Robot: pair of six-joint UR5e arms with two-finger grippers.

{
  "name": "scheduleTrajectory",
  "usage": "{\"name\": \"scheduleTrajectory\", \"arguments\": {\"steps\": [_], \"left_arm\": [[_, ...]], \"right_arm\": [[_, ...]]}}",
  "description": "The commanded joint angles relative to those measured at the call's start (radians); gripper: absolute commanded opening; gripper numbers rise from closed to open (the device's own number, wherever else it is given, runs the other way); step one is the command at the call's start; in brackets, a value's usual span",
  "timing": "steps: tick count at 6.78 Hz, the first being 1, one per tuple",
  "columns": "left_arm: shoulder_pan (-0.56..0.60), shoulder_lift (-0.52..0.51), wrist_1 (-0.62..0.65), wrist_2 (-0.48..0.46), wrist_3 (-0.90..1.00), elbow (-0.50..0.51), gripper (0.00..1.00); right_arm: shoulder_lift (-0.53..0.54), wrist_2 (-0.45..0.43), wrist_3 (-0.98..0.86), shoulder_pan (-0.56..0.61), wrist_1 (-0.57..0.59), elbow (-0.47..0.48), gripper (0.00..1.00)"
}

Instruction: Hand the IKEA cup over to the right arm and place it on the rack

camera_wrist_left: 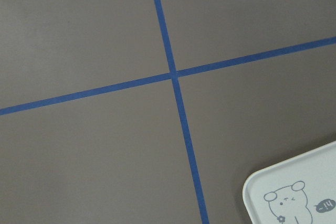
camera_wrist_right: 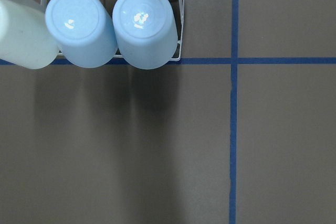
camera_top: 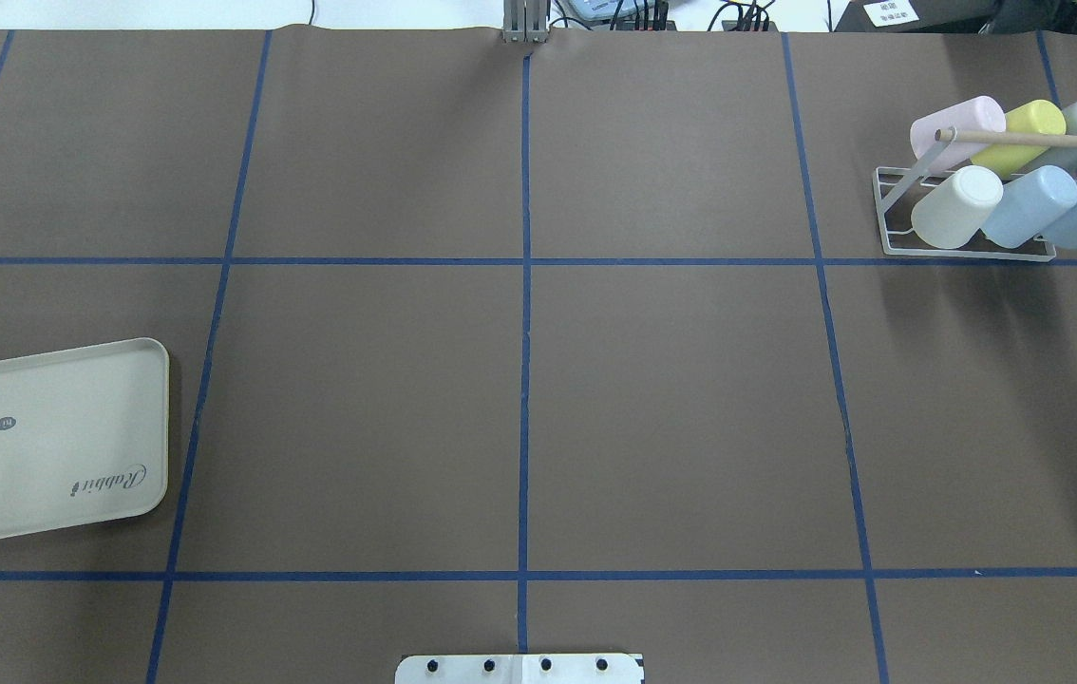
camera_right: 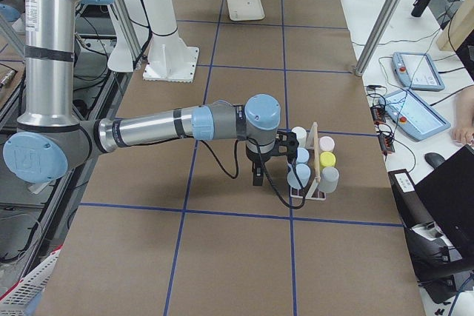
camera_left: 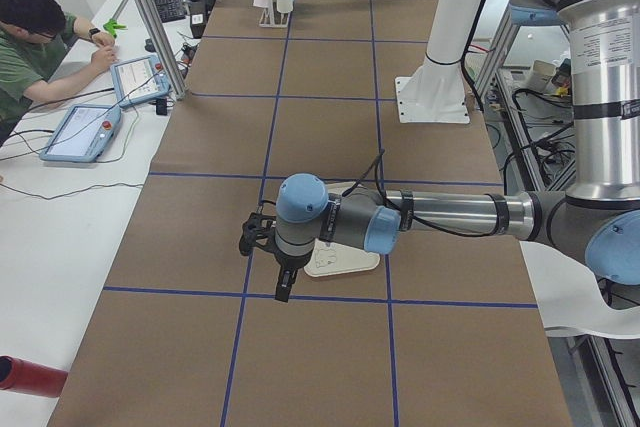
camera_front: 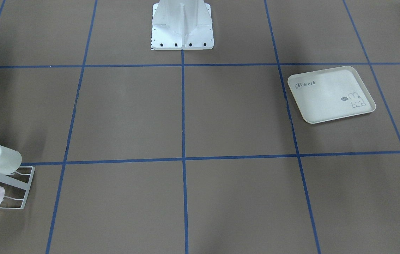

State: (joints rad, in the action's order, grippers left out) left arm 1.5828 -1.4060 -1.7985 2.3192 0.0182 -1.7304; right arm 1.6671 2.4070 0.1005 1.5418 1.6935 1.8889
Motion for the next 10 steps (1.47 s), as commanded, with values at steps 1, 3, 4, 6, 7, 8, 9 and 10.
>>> {"name": "scheduleTrajectory", "arguments": {"steps": [1,3,4,6,7,8,9,10], "left_arm": [[0.017,0.013,-0.064,-0.021,0.002,0.076,1.0],[0.014,0.005,-0.055,-0.034,-0.007,0.078,1.0],[0.008,0.002,-0.047,-0.032,-0.012,0.06,1.0],[-0.029,0.004,0.071,-0.035,-0.078,-0.054,1.0],[-0.032,0.004,0.079,-0.035,-0.089,-0.064,1.0],[-0.033,0.007,0.08,-0.037,-0.101,-0.064,1.0],[-0.034,0.028,0.077,-0.05,-0.098,-0.061,1.0],[-0.034,0.038,0.077,-0.078,-0.093,-0.063,1.0]], "right_arm": [[-0.009,-0.076,-0.013,0.024,0.003,0.015,1.0],[0.005,-0.086,-0.019,0.024,0.0,-0.039,1.0],[0.006,-0.079,-0.019,0.024,0.002,-0.043,1.0],[0.005,-0.071,-0.018,0.024,0.002,-0.048,1.0],[0.005,-0.031,-0.018,0.024,0.002,-0.05,1.0],[0.005,-0.022,-0.018,0.024,0.0,-0.048,1.0],[0.005,-0.022,-0.018,0.024,0.0,-0.05,1.0],[0.003,-0.022,-0.016,0.024,0.0,-0.05,1.0]]}}
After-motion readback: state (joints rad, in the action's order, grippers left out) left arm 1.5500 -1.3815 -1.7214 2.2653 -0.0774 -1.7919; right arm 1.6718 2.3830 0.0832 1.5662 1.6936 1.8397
